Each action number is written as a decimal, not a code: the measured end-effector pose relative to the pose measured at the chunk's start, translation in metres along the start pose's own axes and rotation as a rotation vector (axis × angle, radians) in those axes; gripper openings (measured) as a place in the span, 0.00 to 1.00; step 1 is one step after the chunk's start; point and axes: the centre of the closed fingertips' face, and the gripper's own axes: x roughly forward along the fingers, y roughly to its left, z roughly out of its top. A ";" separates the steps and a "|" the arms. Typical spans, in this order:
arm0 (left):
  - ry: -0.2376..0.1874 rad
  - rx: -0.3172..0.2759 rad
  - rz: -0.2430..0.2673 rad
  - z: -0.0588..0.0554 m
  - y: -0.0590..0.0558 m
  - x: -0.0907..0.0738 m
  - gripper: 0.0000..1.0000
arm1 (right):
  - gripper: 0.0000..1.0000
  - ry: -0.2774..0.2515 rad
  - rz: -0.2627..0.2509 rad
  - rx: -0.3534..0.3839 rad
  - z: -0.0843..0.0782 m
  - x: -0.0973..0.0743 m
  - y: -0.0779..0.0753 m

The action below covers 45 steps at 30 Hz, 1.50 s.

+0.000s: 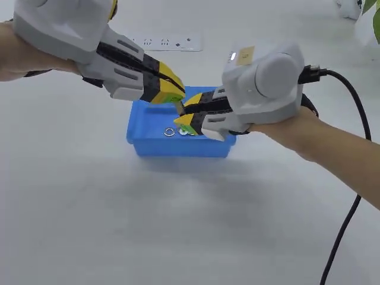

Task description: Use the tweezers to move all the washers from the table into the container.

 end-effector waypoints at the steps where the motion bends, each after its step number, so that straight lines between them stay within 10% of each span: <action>1: -0.002 -0.001 0.002 0.001 -0.001 -0.002 0.06 | 0.12 -0.002 -0.001 -0.001 0.001 -0.002 0.000; 11: -0.045 0.024 0.035 0.020 -0.006 -0.023 0.06 | 0.09 -0.028 -0.001 -0.025 0.025 -0.026 0.015; 18: -0.054 0.050 0.037 0.032 -0.037 -0.040 0.06 | 0.09 -0.024 -0.001 -0.090 0.037 -0.045 0.032; 30: 0.016 0.074 0.009 0.014 -0.081 -0.045 0.06 | 0.09 0.069 0.056 -0.240 0.035 -0.067 0.084; 45: 0.023 -0.023 -0.026 -0.025 -0.121 -0.014 0.04 | 0.09 0.174 0.112 -0.277 -0.008 -0.055 0.109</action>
